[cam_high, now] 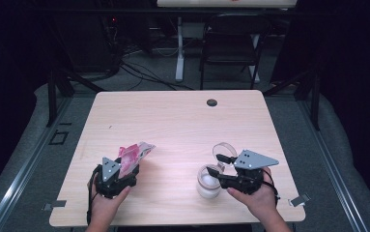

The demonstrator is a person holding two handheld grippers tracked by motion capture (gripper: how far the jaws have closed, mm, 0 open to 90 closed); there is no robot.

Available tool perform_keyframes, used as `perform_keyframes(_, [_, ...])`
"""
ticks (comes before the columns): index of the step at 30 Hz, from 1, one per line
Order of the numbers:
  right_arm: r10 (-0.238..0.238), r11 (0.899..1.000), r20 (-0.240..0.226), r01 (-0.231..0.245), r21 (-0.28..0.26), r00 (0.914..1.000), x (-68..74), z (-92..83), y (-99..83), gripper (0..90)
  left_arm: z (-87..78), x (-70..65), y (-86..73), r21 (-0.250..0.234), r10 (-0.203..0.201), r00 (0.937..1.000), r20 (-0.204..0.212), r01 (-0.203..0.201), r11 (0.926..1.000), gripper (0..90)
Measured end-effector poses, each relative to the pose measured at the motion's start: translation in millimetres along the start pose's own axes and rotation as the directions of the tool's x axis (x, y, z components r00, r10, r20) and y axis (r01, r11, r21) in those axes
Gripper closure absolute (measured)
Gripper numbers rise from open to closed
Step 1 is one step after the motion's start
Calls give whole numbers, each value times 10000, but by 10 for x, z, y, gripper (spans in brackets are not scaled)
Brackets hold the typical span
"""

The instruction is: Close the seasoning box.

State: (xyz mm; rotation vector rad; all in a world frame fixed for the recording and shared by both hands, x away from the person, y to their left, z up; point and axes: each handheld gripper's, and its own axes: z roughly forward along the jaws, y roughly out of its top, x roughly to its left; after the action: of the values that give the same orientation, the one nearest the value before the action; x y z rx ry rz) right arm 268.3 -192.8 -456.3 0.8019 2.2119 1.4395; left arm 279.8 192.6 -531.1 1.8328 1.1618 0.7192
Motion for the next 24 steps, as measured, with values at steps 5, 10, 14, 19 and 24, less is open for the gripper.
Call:
perform_keyframes(5, [108,9999,108,-108,-6,9999,-22,-40,5,492,1,-122,2,71,233,9992,338,-235,9997,292])
perform_keyframes(10, [174,9998,254,-175,55,9995,-52,-76,3,514,22,-252,-3,86,502,9969,601,-508,9987,292])
perform_keyframes(14, [166,9997,360,-172,185,9992,-72,-104,-2,536,49,-331,-8,184,723,9943,782,-740,9971,293])
perform_keyframes(19, [170,9996,419,-180,226,9990,-79,-135,-4,561,74,-374,-18,329,869,9923,887,-901,9954,292])
perform_keyframes(24, [121,9997,615,-134,207,9980,-98,-186,6,575,88,-430,-21,337,930,9906,1002,-968,9947,289])
